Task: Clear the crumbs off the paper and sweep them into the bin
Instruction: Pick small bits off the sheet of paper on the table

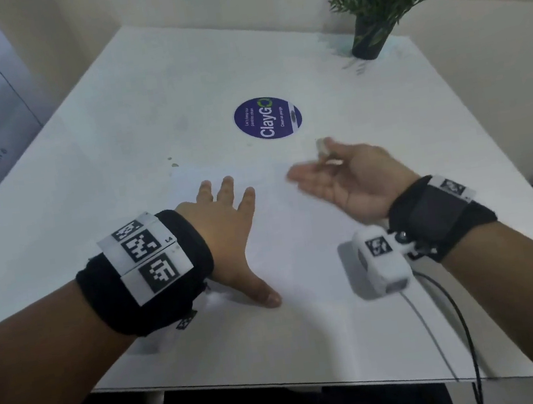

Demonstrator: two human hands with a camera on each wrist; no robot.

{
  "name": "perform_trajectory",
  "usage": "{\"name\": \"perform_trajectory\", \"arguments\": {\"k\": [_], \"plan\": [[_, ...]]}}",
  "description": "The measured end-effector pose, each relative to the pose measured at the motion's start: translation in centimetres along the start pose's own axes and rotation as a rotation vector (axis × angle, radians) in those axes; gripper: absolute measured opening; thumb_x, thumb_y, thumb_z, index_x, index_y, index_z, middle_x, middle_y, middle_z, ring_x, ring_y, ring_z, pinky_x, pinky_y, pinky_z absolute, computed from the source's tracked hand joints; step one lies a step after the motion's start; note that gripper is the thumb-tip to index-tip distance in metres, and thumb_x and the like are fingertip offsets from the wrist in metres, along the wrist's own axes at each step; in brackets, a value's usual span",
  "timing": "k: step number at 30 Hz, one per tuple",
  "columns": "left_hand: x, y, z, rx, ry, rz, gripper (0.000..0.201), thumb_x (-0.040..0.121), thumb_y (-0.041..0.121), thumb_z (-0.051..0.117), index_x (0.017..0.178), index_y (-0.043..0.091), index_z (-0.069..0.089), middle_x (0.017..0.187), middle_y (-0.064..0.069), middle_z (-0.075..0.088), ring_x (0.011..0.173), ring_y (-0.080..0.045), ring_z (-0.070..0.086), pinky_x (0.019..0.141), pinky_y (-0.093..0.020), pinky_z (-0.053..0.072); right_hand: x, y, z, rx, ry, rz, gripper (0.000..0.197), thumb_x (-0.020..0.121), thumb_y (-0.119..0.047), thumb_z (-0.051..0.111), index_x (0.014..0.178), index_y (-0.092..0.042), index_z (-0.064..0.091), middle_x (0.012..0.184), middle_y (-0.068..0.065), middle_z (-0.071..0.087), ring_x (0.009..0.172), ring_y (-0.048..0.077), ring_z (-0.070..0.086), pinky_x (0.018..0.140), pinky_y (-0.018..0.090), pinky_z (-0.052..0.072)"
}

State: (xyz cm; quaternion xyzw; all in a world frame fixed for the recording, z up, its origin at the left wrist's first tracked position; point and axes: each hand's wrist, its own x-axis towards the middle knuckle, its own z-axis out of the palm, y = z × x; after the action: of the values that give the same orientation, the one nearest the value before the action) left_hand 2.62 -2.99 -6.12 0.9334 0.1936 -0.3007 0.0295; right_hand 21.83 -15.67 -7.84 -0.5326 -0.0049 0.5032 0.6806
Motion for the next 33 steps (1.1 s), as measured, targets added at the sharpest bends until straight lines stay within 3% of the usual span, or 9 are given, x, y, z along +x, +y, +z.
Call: {"name": "perform_trajectory", "arguments": {"k": [4,7,10,13,17,21,24,29,33], "plan": [[-0.6,0.5,0.3,0.044,-0.03,0.005,0.166,0.039,0.1,0.061,0.155,0.02,-0.027,0.164,-0.011,-0.029,0.153,-0.038,-0.015,0.113,-0.053,0.033,-0.7,-2.3,-1.5,0.116,0.086,-0.226,0.041,0.106,-0.034,0.049,0.071,-0.016,0.058,0.116,0.019,0.067,0.105,0.032,0.072,0.093,0.038,0.059],[-0.8,0.3,-0.4,0.031,-0.026,0.032,0.154,0.042,0.101,0.057,0.159,0.021,-0.004,0.167,-0.013,-0.004,0.153,-0.039,0.009,0.11,-0.05,0.038,-3.3,0.1,0.4,-0.054,-0.205,0.0,0.036,0.103,-0.032,0.05,0.077,-0.008,0.058,0.113,0.025,0.069,0.11,0.042,0.067,0.094,0.047,0.058],[-0.5,-0.2,-1.8,-0.003,0.039,0.066,0.097,0.052,0.094,0.062,0.121,0.028,0.041,0.121,-0.005,0.042,0.107,-0.027,0.047,0.092,-0.044,0.051,-4.4,2.5,0.6,-0.393,-0.403,0.234,0.024,0.103,-0.028,0.052,0.111,-0.005,0.054,0.112,0.025,0.068,0.109,0.041,0.069,0.095,0.044,0.056],[-0.3,-0.4,-1.5,-0.004,0.095,0.07,0.079,0.059,0.083,0.07,0.109,0.028,0.042,0.108,0.002,0.04,0.098,-0.022,0.046,0.081,-0.043,0.052,-3.0,1.0,-0.5,-0.336,-0.134,0.113,0.025,0.106,-0.028,0.048,0.094,-0.007,0.057,0.097,0.017,0.071,0.097,0.03,0.075,0.091,0.038,0.057],[-0.4,-0.3,-1.0,-0.022,0.11,0.06,0.079,0.06,0.081,0.072,0.109,0.028,0.041,0.107,0.003,0.039,0.099,-0.022,0.044,0.077,-0.041,0.051,-1.8,-2.3,-1.7,-0.208,0.174,-0.227,0.035,0.108,-0.027,0.043,0.076,-0.017,0.054,0.104,0.017,0.063,0.098,0.03,0.07,0.102,0.041,0.051],[-0.1,-0.6,-0.8,-0.015,0.082,0.086,0.11,0.051,0.085,0.073,0.137,0.028,0.034,0.123,0.003,0.038,0.116,-0.023,0.041,0.083,-0.043,0.052,-3.6,-0.1,0.7,-0.247,-0.143,-0.008,0.026,0.105,-0.027,0.05,0.088,-0.009,0.057,0.109,0.024,0.066,0.11,0.045,0.066,0.097,0.05,0.056],[0.4,-0.5,-1.1,-0.038,0.07,0.087,0.123,0.047,0.086,0.075,0.146,0.028,0.03,0.141,-0.002,0.035,0.13,-0.027,0.036,0.094,-0.047,0.051,-4.2,2.2,1.4,-0.53,-0.384,0.182,0.024,0.104,-0.026,0.053,0.093,-0.006,0.061,0.105,0.024,0.069,0.103,0.041,0.07,0.088,0.043,0.058],[1.8,-0.9,-2.7,-0.081,0.048,0.066,0.118,0.048,0.079,0.08,0.144,0.03,0.034,0.146,-0.004,0.033,0.135,-0.029,0.035,0.098,-0.052,0.048,-2.8,-0.9,0.6,-0.64,-0.115,-0.034,0.023,0.104,-0.026,0.055,0.086,-0.011,0.06,0.092,0.017,0.068,0.08,0.032,0.07,0.076,0.041,0.057],[2.6,-1.1,-3.4,-0.089,0.075,0.071,0.112,0.044,0.077,0.082,0.137,0.038,0.034,0.124,0.0,0.04,0.117,-0.028,0.041,0.088,-0.051,0.051,-3.8,-3.8,1.6,-1.499,-0.224,-0.182,0.036,0.101,-0.037,0.057,0.073,-0.015,0.057,0.08,0.002,0.07,0.07,0.017,0.062,0.072,0.036,0.054]]}}
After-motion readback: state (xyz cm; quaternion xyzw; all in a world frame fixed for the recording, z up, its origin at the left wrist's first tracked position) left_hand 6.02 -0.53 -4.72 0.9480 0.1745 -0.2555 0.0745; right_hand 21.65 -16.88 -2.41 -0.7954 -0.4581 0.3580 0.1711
